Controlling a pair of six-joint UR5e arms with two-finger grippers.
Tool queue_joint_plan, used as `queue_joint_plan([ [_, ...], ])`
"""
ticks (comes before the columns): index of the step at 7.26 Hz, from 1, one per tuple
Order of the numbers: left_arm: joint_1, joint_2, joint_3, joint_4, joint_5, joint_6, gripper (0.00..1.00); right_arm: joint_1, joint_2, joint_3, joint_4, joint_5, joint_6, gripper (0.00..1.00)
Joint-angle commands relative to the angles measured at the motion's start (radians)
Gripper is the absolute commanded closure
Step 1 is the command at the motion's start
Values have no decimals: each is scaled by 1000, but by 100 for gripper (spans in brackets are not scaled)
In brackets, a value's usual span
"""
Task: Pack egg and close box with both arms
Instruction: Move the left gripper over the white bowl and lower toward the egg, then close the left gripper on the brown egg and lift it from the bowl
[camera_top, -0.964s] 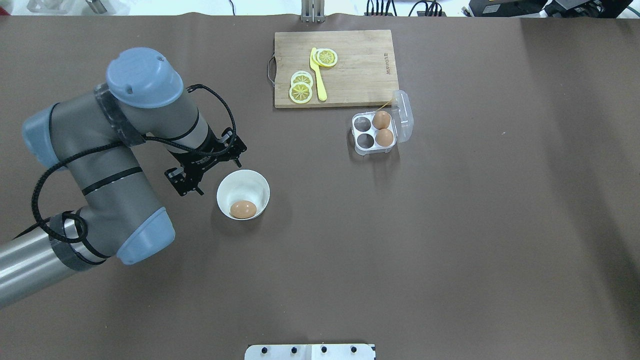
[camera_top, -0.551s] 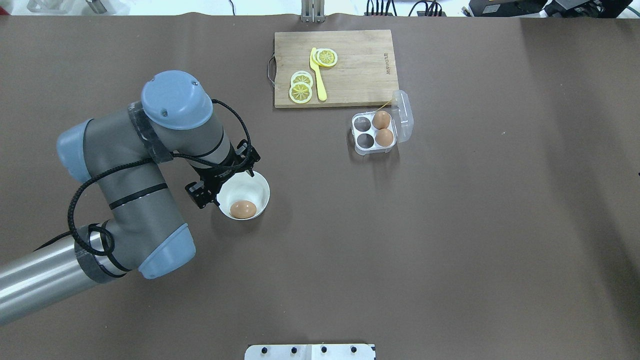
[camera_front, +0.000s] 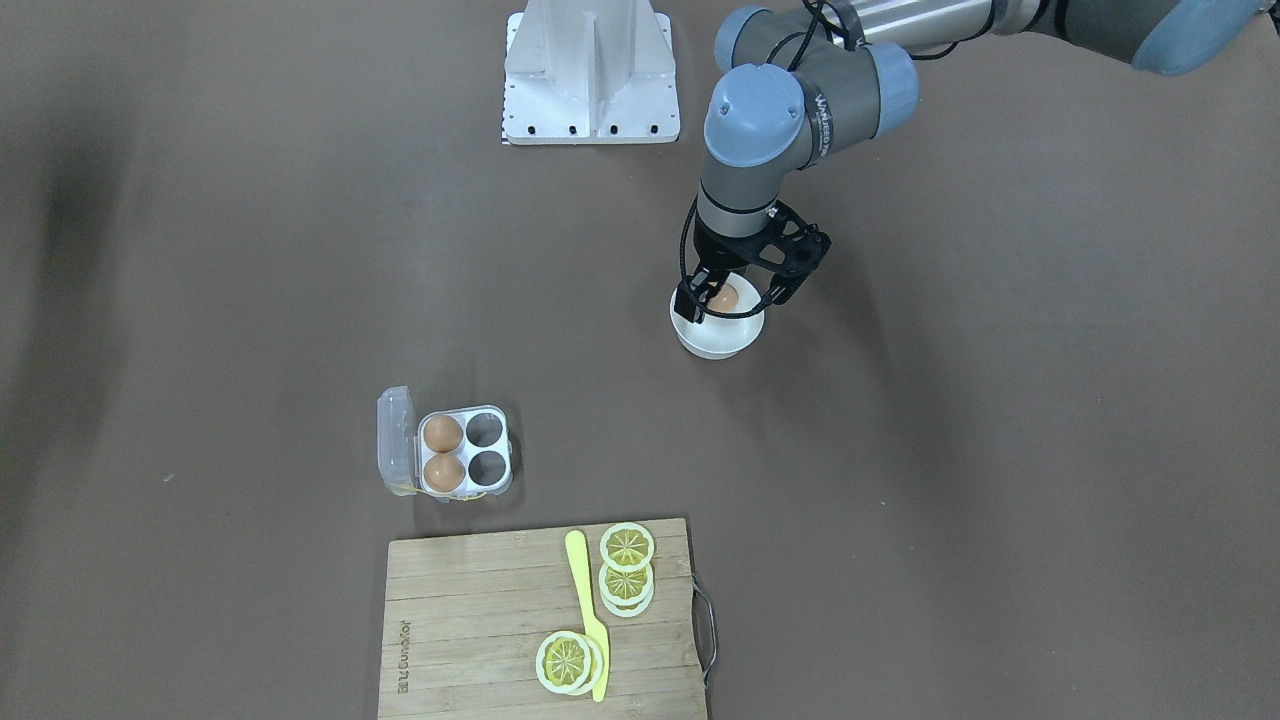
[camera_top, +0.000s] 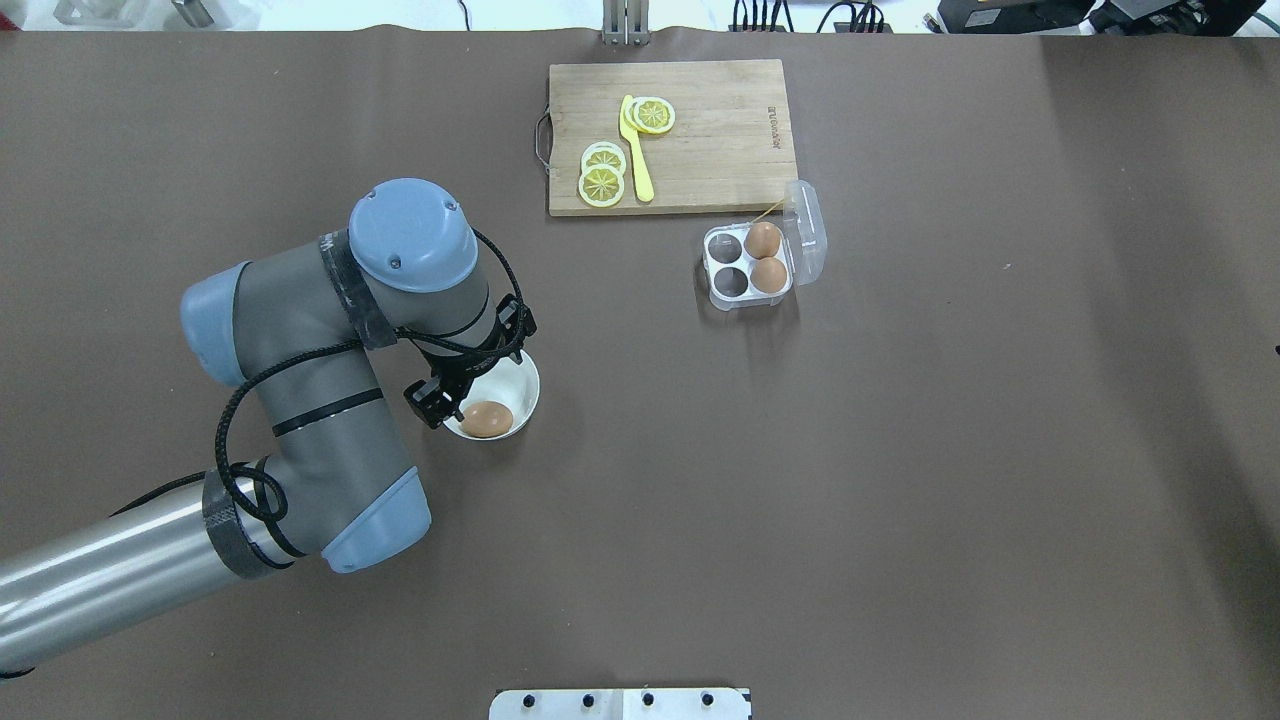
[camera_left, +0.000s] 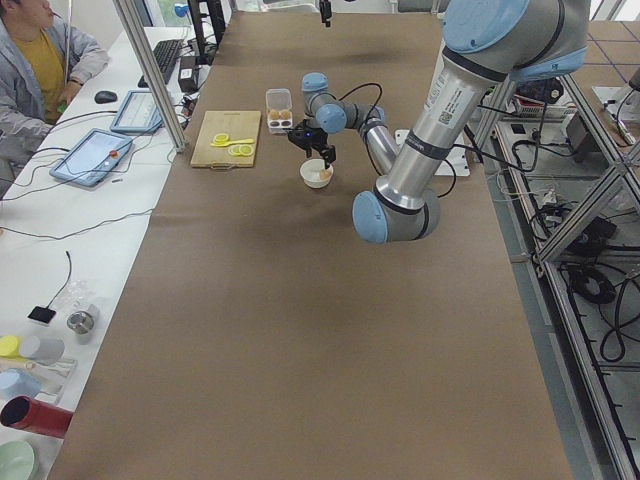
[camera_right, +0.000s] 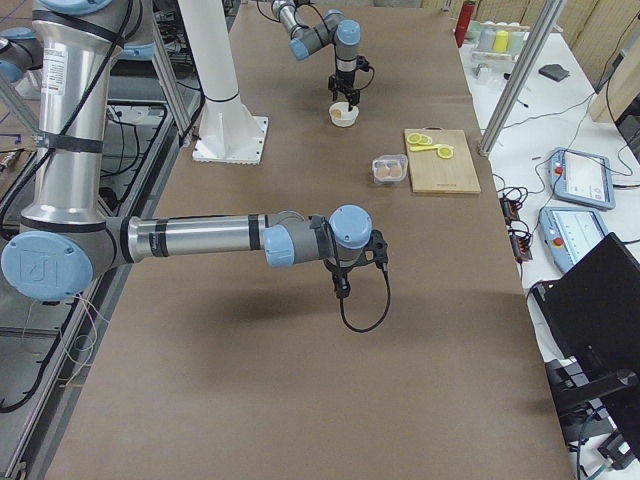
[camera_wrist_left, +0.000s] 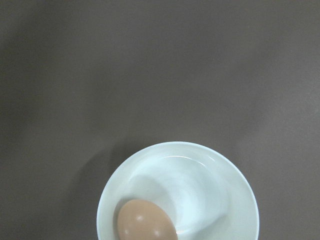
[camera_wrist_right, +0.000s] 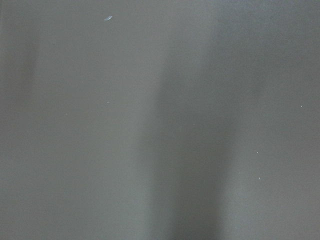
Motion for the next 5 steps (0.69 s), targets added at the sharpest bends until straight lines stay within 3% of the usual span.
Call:
queue_joint_plan([
  [1,19,5,9,-7,3,-2,18,-3,0,-3,0,0,0,0],
  [3,30,5,30,-38,3,-2,19,-3,0,-5,0,0,0,0],
  [5,30,7,32,-41,3,-2,27,-3,0,-5,0,0,0,0],
])
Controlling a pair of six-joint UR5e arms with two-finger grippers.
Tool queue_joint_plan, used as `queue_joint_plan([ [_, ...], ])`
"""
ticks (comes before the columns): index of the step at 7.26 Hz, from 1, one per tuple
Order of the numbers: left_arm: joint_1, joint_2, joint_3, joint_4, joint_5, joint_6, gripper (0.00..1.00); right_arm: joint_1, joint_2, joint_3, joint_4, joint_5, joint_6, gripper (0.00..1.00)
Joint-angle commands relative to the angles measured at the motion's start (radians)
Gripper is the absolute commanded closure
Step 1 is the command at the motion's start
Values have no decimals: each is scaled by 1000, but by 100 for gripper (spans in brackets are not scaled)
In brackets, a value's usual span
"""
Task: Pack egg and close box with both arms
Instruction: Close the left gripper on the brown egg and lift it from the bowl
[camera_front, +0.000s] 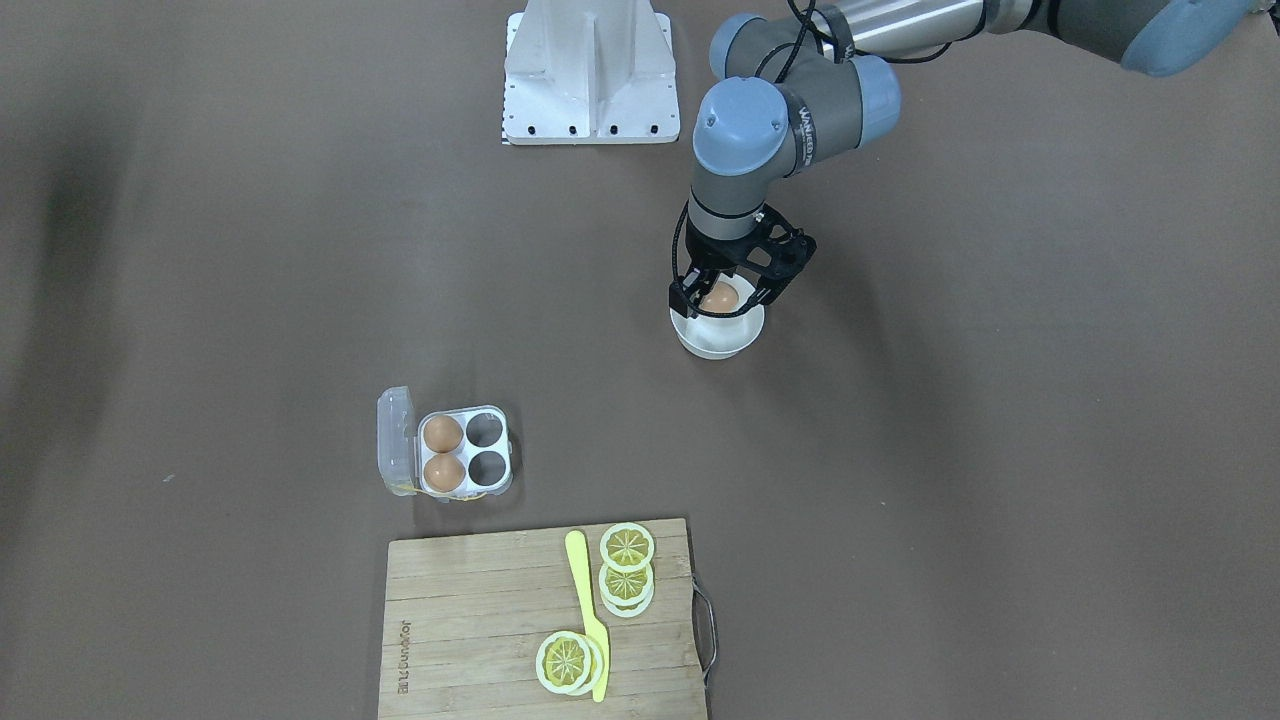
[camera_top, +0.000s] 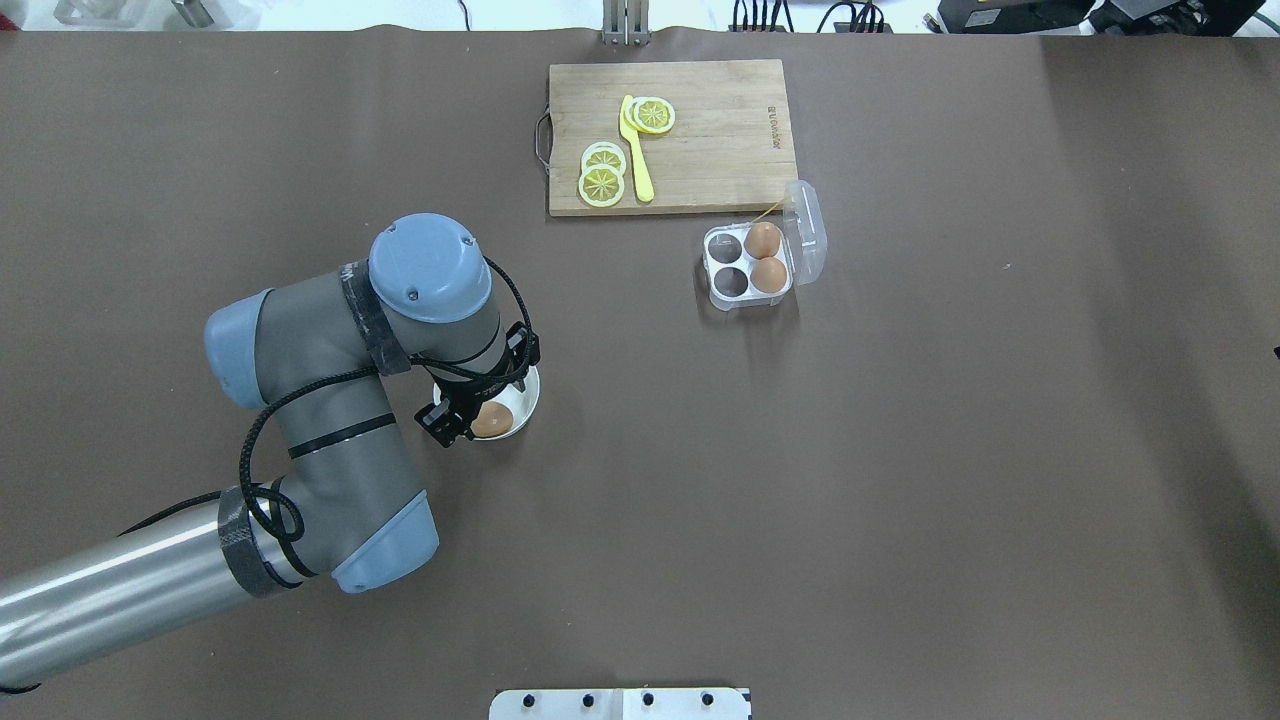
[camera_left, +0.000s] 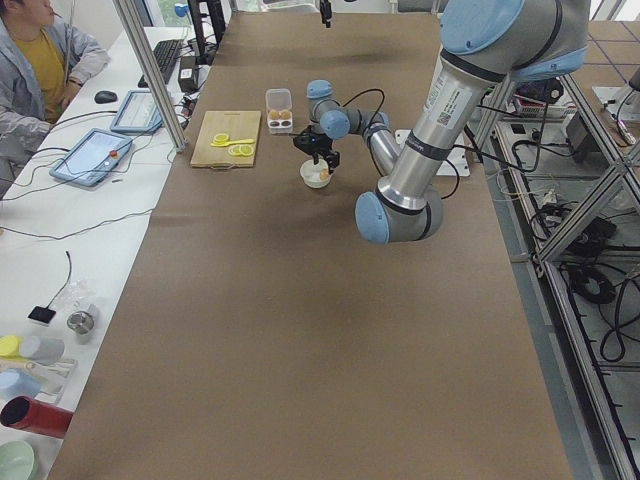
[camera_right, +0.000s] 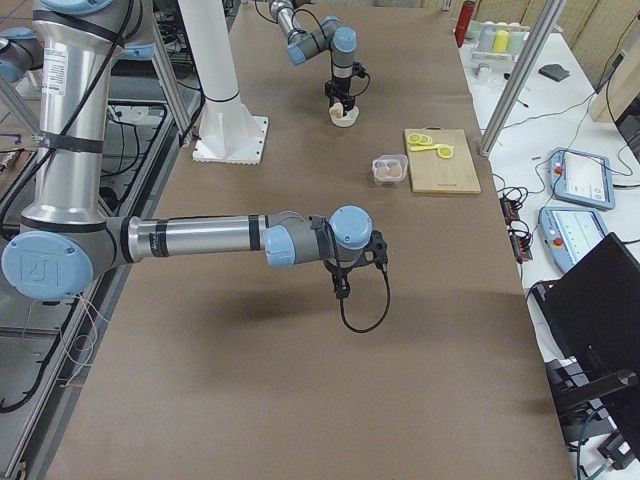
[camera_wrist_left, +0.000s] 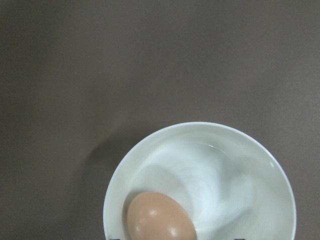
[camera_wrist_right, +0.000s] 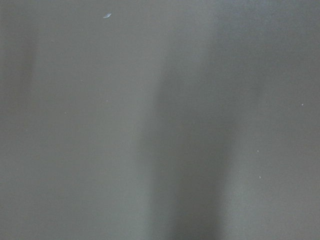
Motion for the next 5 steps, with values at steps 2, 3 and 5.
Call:
queue_joint_plan([
  [2,4,3,25,-29,0,2,27,0,0,-3,0,-1,0,0],
  [3,4,3,35,-43,0,1,28,0,0,-3,0,1,0,0],
  [5,6,3,36,-43,0,2,33,0,0,-3,0,1,0,0],
])
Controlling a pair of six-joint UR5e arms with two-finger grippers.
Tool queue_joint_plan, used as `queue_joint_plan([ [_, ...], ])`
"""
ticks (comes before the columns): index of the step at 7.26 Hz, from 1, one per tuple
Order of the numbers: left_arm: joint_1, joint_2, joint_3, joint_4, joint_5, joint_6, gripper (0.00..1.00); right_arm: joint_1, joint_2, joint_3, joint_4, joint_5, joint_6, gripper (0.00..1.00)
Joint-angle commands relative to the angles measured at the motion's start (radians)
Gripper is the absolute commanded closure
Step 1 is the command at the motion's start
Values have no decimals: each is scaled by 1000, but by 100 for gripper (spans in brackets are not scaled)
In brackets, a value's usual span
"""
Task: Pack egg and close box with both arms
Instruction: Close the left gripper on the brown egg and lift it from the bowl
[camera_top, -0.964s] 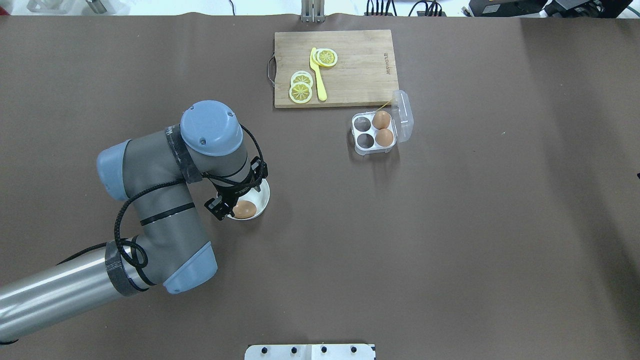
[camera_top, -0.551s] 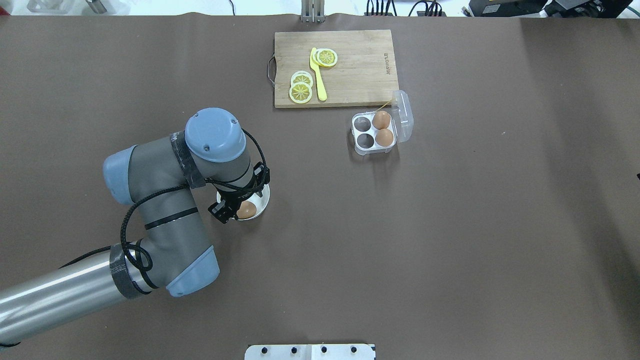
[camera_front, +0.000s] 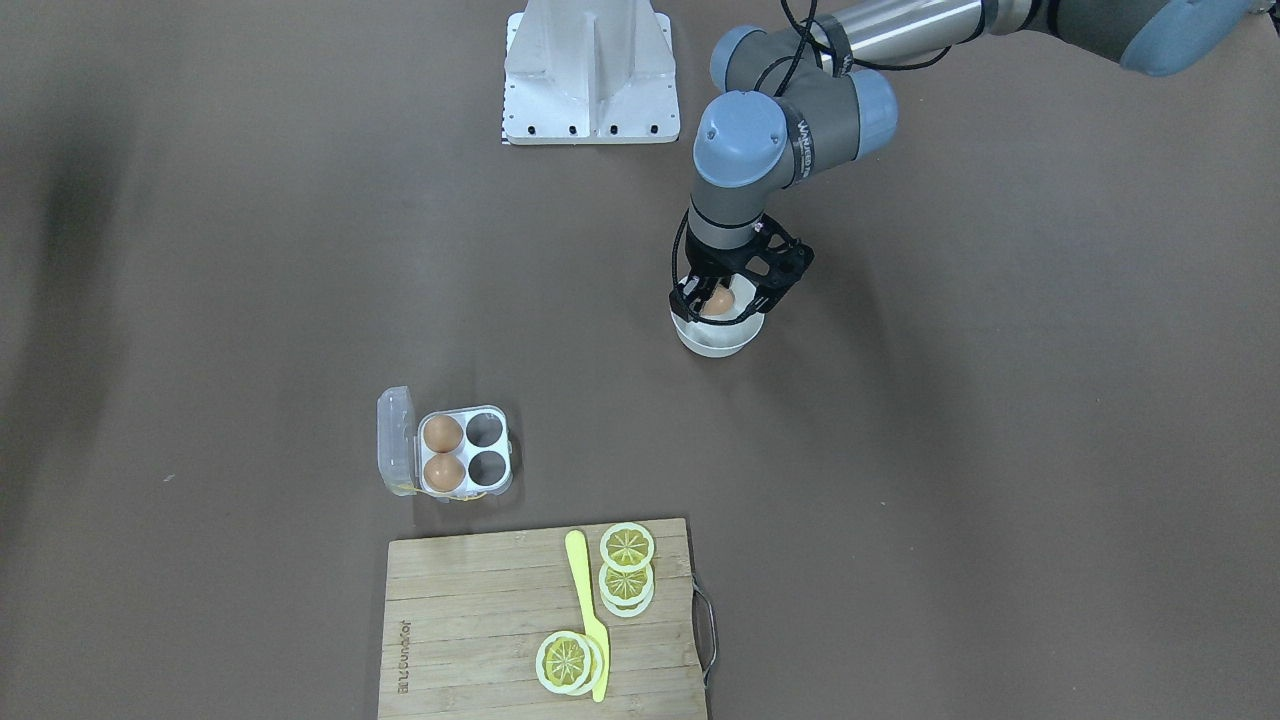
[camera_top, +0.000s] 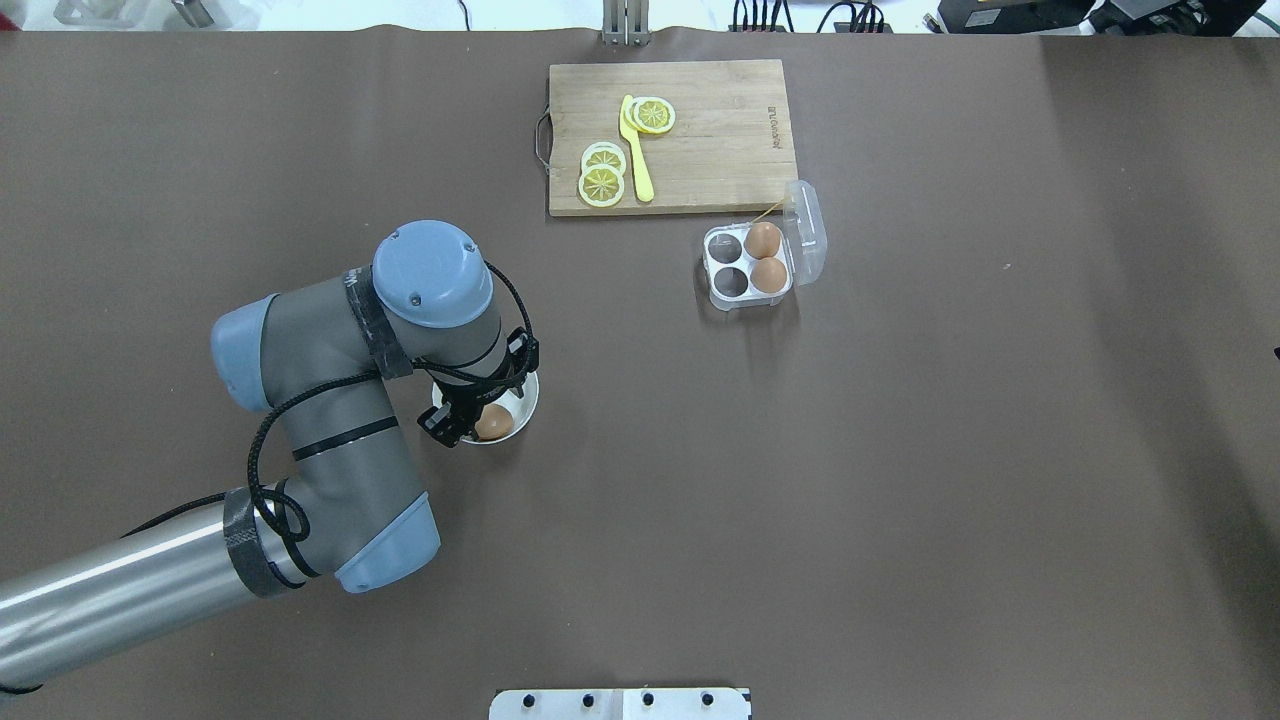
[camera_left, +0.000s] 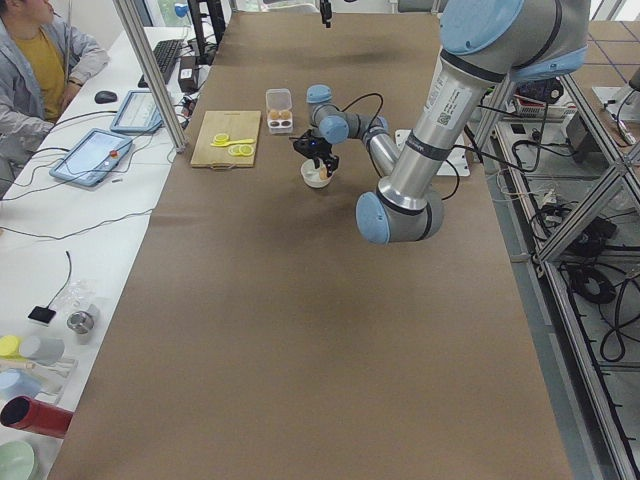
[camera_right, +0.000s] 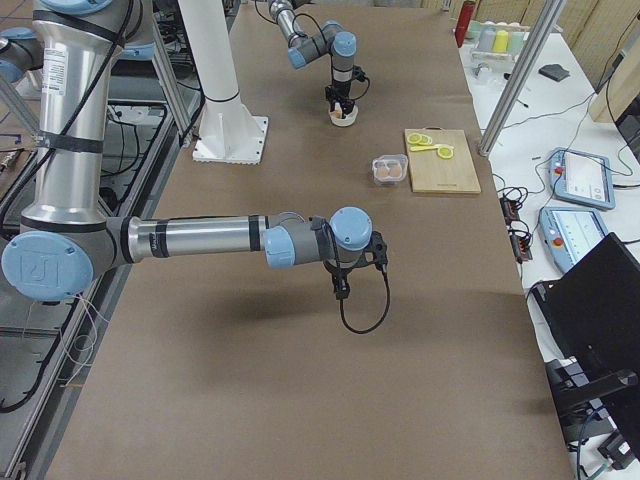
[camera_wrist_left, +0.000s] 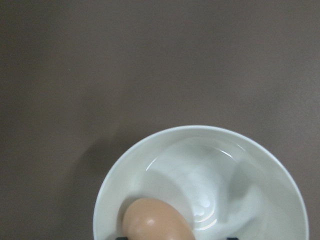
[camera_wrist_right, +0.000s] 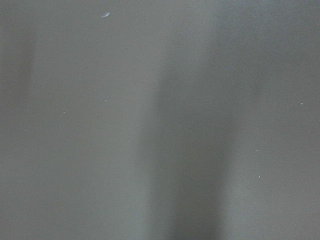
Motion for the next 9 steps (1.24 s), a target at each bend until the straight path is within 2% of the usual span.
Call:
queue_joint_plan([
  [1,0,0,5,-3,0,0,34,0,0,0,-1,1,0,0],
  [2,0,0,3,-3,0,-1,42,0,0,0,-1,1,0,0],
  [3,0,2,0,-3,-3,0,83,0,0,0,-1,-1,0,0],
  [4,0,2,-8,-3,-8,10,100,0,0,0,-1,1,0,0],
  [5,0,6,-50,-3,-11,84,100,0,0,0,-1,1,0,0],
  [6,-3,8,-113,8,1,266,100,0,0,0,-1,-1,0,0],
  [7,-16,5,-124,-3,9,380,100,0,0,0,-1,-1,0,0],
  [8,-23,-7,-135,-21,64,545,100,0,0,0,-1,1,0,0],
  [9,-25,-8,-138,-108,102,744,100,0,0,-2,-1,-1,0,0],
])
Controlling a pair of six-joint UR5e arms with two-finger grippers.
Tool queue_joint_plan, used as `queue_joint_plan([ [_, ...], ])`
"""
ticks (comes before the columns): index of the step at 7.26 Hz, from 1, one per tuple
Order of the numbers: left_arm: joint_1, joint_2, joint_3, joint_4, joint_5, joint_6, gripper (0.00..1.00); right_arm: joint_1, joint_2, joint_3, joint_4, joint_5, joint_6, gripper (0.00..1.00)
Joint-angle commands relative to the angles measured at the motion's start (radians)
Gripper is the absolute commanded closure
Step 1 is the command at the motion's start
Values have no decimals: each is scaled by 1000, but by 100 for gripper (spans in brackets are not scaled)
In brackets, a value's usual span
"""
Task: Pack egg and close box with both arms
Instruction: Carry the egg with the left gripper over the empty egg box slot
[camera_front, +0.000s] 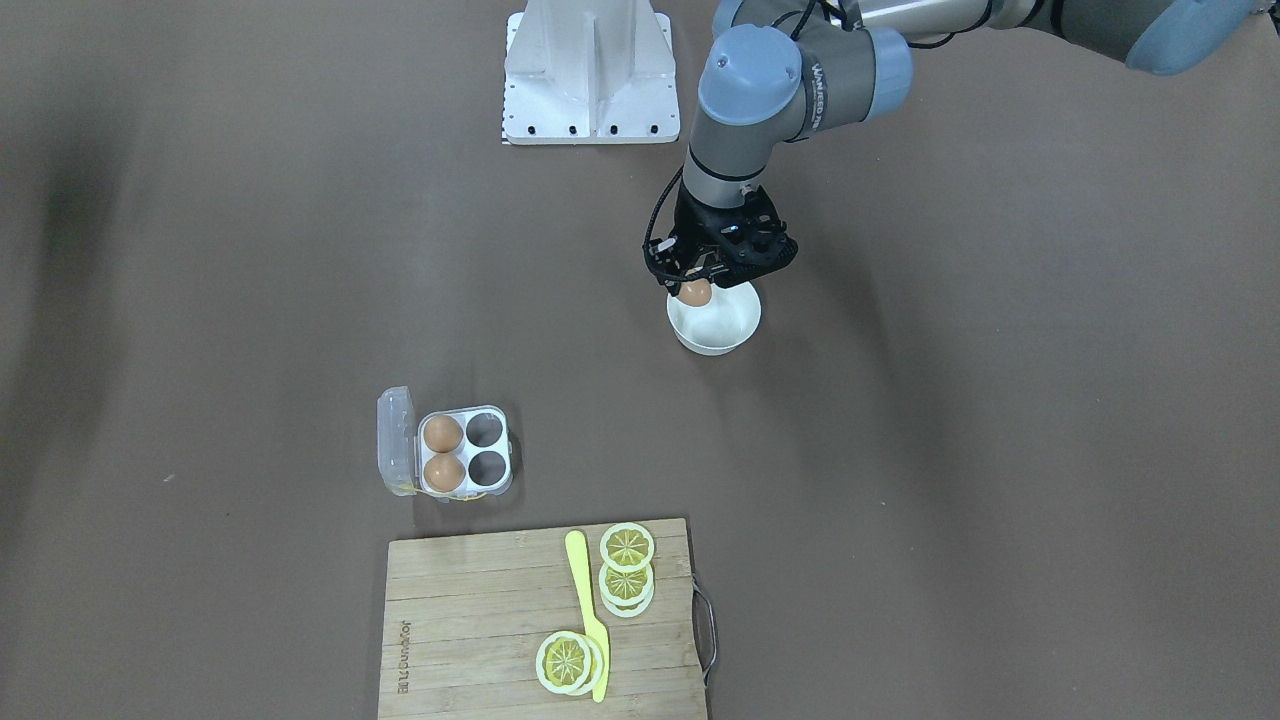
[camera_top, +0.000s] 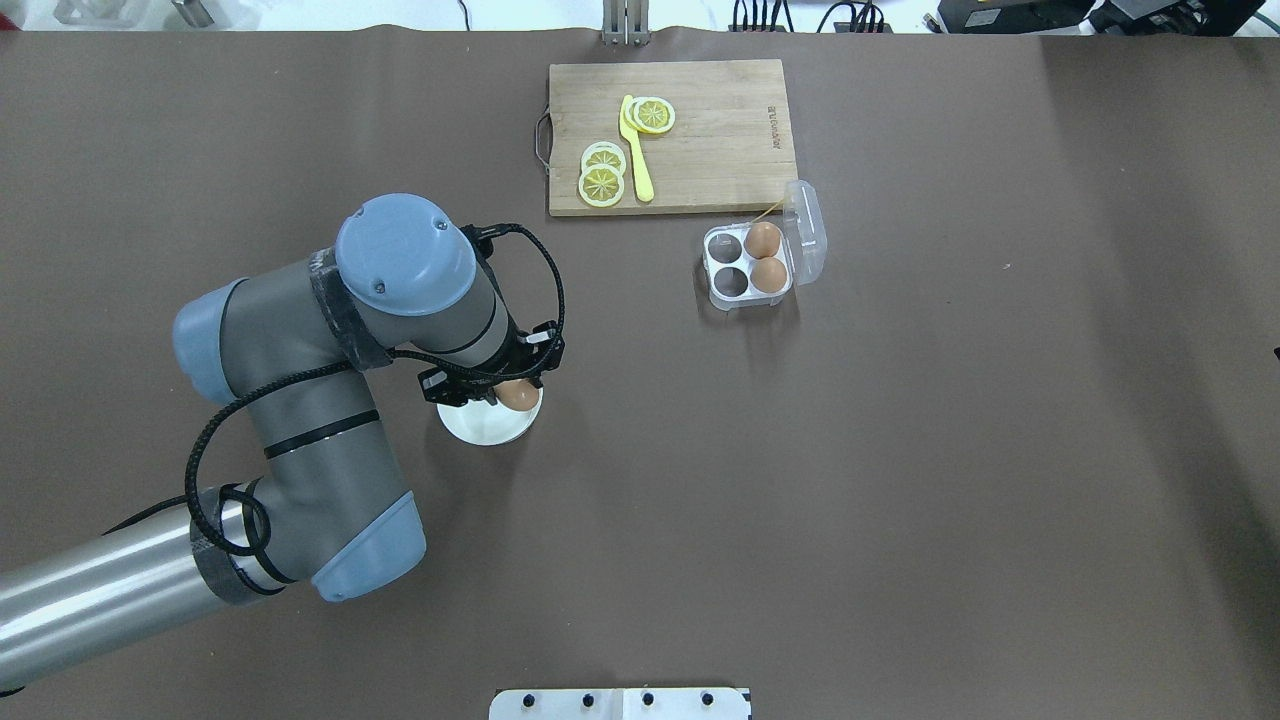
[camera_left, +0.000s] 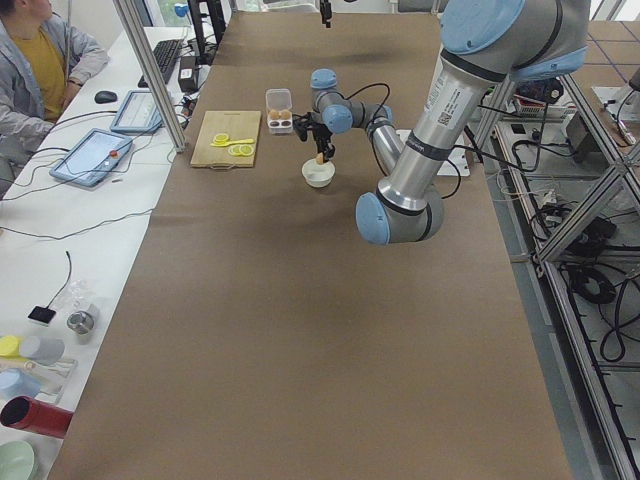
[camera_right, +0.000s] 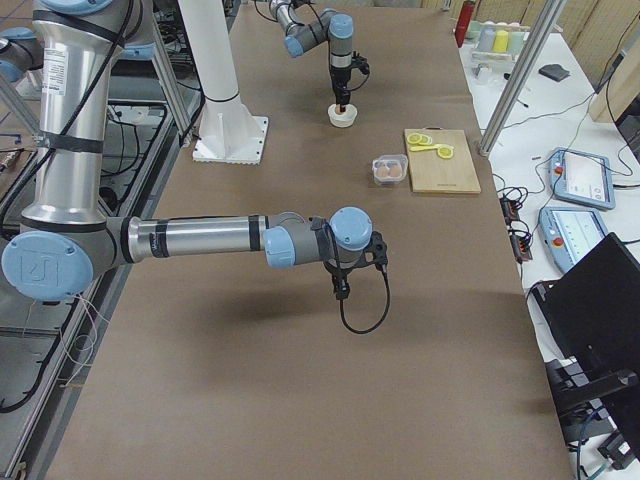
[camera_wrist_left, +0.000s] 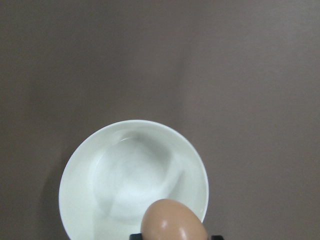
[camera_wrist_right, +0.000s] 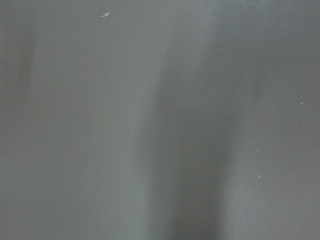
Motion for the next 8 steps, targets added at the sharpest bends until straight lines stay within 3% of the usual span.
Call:
queue_joint_plan([
  [1,-16,-1,-3,-204,72,364,100,0,2,0,0,-1,0,0],
  [2,-16,-20,77,-374,136,544,100,0,0,-1,0,-1,-2,0],
  [4,-13,-85,283,-704,361,681,100,2,0,2,0,1,0,0],
  [5,-12,-118,304,-728,481,690,100,2,-2,8,0,2,0,0],
  [7,-7,-165,377,-731,551,814,100,2,-2,13,0,1,2,0],
  [8,51,-176,383,-731,650,811,100,2,0,13,0,1,0,0],
])
